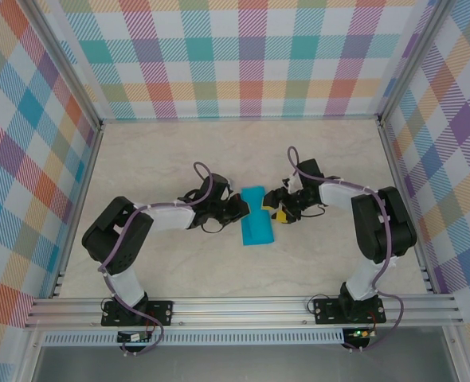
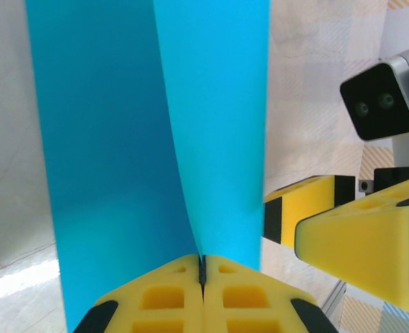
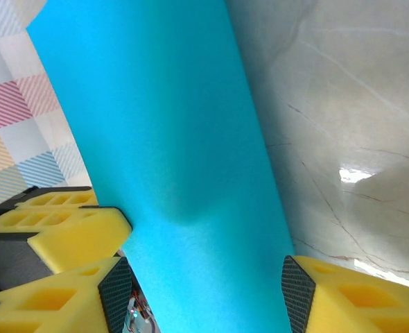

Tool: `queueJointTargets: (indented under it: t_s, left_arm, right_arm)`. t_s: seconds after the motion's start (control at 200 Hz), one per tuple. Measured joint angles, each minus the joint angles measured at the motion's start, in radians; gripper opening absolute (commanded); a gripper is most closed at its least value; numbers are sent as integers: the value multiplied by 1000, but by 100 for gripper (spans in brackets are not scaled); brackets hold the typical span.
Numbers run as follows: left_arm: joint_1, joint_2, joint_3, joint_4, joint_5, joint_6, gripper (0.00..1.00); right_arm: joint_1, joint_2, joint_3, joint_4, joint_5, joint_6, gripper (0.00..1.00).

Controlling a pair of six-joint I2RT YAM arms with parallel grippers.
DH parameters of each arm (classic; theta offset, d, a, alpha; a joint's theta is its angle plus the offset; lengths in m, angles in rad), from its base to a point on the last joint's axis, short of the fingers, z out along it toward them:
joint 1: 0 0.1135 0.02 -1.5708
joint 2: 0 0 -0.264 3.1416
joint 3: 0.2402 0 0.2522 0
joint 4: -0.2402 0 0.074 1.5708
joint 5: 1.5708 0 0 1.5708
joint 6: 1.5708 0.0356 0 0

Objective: Fold a paper plane with a square sheet of paper (pick it up from the middle)
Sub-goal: First fold in half a square sheet of paper at the center of the table.

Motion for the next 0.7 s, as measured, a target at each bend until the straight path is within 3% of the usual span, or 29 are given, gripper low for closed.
queueJointTargets:
  t_s: [0.245,0.7]
  left_arm:
    - [19,21,63,-66,40,89,3]
    - [64,71,72,-104,123,158,4]
  right_arm:
    - [-6,19,31,-69,-29,-112,60]
    - [-6,112,59,-88,-50,-176,51]
